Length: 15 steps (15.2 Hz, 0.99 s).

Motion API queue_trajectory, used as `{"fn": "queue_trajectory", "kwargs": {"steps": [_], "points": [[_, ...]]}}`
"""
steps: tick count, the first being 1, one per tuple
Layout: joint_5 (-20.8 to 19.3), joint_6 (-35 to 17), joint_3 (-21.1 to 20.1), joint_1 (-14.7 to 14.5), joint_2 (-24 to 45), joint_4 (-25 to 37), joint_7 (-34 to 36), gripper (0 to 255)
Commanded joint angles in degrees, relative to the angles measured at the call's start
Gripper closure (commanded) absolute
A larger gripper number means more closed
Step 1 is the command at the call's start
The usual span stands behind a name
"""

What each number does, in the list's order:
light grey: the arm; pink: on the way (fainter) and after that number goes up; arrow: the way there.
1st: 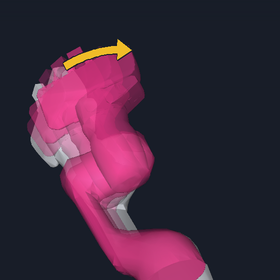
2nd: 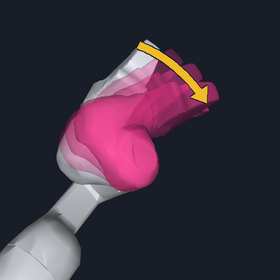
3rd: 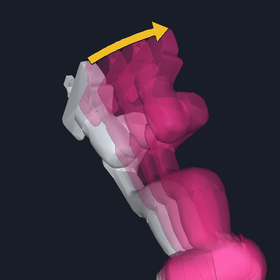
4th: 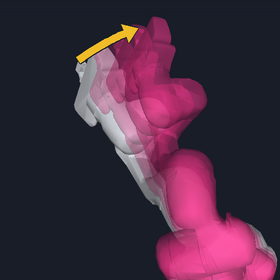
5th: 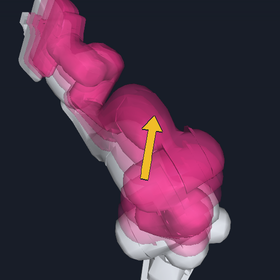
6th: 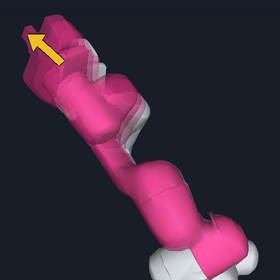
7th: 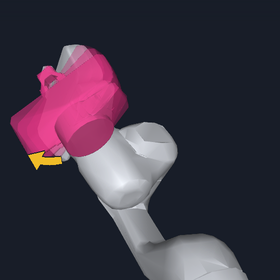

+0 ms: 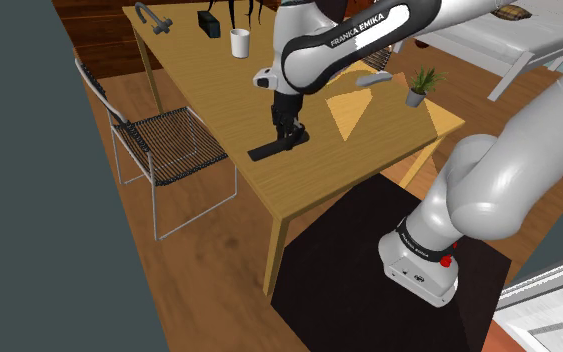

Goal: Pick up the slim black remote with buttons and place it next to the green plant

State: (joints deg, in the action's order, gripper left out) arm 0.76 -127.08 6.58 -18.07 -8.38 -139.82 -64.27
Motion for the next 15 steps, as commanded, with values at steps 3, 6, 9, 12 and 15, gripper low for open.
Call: {"fn": "queue_trajectory", "kwargs": {"steps": [3,6,9,12,15], "points": [[-0.3,3.3,0.0,0.1,-1.9,1.5,0.1,255],[-0.5,5.8,-0.1,0.1,-3.1,2.7,0.3,255],[-0.6,8.3,-0.1,0.2,-4.3,4.0,0.5,255],[-0.7,10.7,-0.2,0.2,-5.3,5.4,0.6,255],[-0.8,13.1,-0.2,0.2,-6.1,7.0,0.7,255]]}}
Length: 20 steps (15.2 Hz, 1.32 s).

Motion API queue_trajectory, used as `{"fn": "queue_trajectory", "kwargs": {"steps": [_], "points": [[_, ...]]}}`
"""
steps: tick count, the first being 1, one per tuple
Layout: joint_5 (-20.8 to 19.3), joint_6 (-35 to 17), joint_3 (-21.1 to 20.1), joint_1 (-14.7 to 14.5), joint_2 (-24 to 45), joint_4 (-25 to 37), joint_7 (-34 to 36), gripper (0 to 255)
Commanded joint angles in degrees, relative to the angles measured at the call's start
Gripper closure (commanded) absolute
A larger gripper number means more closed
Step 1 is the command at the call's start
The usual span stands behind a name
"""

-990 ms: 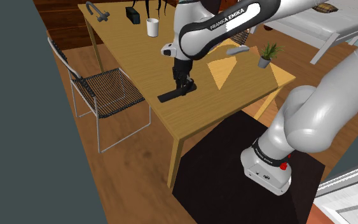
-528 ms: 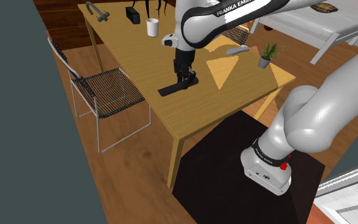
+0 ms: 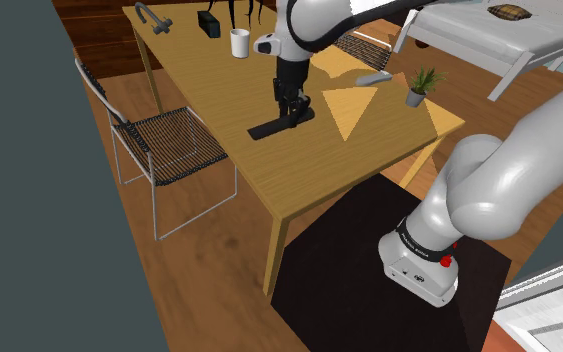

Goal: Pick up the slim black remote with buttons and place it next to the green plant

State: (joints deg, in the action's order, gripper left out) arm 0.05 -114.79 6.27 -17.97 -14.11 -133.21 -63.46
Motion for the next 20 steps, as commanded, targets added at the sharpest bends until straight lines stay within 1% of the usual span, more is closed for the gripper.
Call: {"fn": "queue_trajectory", "kwargs": {"steps": [1,20], "points": [[-0.1,1.6,0.0,0.1,-0.7,0.9,-0.1,255],[-0.2,16.5,-0.3,0.0,-3.2,13.3,0.4,255]]}}
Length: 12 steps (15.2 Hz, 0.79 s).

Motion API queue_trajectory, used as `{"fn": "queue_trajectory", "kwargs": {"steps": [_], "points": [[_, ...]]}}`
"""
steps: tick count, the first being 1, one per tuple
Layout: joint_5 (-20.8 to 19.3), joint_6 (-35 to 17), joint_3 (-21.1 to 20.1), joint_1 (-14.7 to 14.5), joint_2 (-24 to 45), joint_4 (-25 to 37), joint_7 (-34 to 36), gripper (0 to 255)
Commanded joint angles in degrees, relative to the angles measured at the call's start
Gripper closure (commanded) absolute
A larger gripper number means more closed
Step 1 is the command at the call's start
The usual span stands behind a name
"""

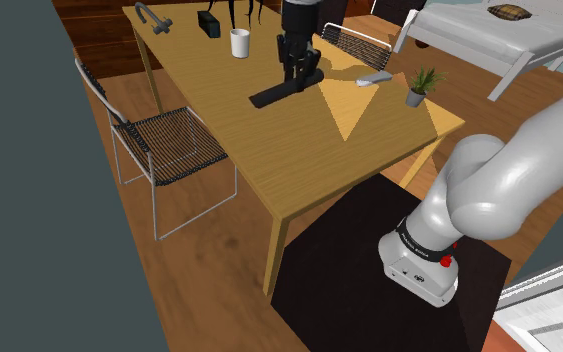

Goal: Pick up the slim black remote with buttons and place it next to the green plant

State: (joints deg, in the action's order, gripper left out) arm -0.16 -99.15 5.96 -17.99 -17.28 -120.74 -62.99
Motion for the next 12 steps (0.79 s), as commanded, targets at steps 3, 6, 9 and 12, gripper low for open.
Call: {"fn": "queue_trajectory", "kwargs": {"steps": [3,6,9,12], "points": [[-0.4,1.9,0.7,0.5,-1.3,0.5,-1.1,255],[-1.9,2.3,2.9,2.1,-4.9,-2.6,-4.2,255],[-3.7,2.9,5.2,3.8,-8.2,-5.2,-7.5,255],[-5.6,3.5,7.7,5.6,-11.0,-7.2,-11.0,255]]}}
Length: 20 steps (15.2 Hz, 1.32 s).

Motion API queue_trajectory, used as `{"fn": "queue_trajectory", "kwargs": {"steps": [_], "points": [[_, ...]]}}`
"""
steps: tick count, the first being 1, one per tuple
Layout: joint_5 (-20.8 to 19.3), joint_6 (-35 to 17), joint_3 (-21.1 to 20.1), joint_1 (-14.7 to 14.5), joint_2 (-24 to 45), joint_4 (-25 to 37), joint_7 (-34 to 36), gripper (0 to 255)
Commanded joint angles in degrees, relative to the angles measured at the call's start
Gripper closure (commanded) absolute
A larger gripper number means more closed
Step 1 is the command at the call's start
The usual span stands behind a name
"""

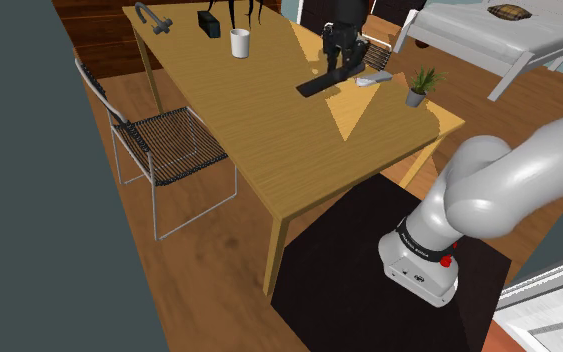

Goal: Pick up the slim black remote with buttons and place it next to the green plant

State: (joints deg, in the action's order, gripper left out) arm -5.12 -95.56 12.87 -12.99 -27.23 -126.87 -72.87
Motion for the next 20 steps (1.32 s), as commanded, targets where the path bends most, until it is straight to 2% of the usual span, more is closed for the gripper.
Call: {"fn": "queue_trajectory", "kwargs": {"steps": [1,10,20], "points": [[-1.3,0.2,1.6,1.2,-1.9,-1.6,-2.3,255],[-8.0,2.0,10.2,6.5,-6.9,-3.5,-13.5,255],[-14.6,2.5,21.5,10.9,-6.3,0.3,-27.4,255]]}}
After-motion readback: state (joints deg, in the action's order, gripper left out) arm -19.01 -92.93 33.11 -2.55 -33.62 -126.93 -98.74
